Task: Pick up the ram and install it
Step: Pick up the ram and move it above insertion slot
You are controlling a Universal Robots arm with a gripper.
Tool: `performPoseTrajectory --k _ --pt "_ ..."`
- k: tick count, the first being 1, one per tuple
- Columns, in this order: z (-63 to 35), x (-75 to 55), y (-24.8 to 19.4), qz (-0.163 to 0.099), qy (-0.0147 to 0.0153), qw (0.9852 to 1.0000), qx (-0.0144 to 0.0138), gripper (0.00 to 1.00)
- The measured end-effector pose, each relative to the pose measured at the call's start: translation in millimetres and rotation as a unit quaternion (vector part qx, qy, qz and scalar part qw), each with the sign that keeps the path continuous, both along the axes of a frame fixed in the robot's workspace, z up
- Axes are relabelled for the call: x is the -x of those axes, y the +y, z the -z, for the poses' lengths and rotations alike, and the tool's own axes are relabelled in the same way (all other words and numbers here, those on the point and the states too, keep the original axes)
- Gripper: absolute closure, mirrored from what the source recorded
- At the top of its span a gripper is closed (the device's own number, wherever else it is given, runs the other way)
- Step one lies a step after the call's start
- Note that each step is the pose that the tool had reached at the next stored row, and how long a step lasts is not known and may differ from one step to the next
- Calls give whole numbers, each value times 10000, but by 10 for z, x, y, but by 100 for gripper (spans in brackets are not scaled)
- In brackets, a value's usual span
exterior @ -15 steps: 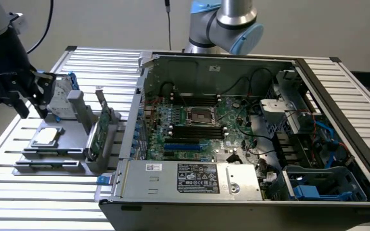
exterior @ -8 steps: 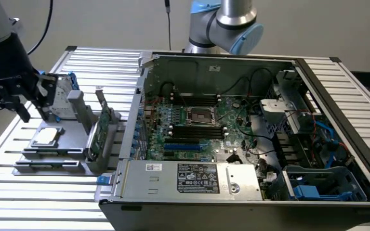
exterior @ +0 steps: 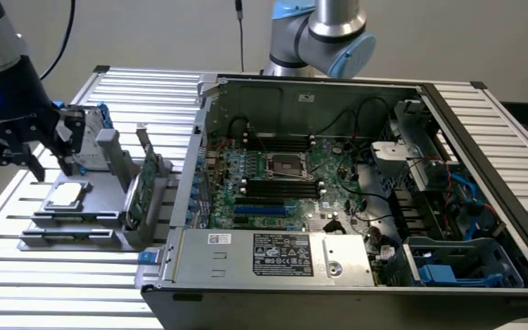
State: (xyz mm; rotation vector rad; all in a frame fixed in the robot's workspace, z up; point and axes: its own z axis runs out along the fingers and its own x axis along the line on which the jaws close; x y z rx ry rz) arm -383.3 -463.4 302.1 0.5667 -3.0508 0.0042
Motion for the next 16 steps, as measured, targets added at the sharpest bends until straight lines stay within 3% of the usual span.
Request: performPoseTrajectory --k 4,8,12,16 --pt "48 0 0 -359 0 9994 0 58" --pt "96 0 0 -724 0 9974 0 58" --pt "144 0 0 -1085 0 9941 0 58" --pt "187 0 0 -1447 0 9895 0 58"
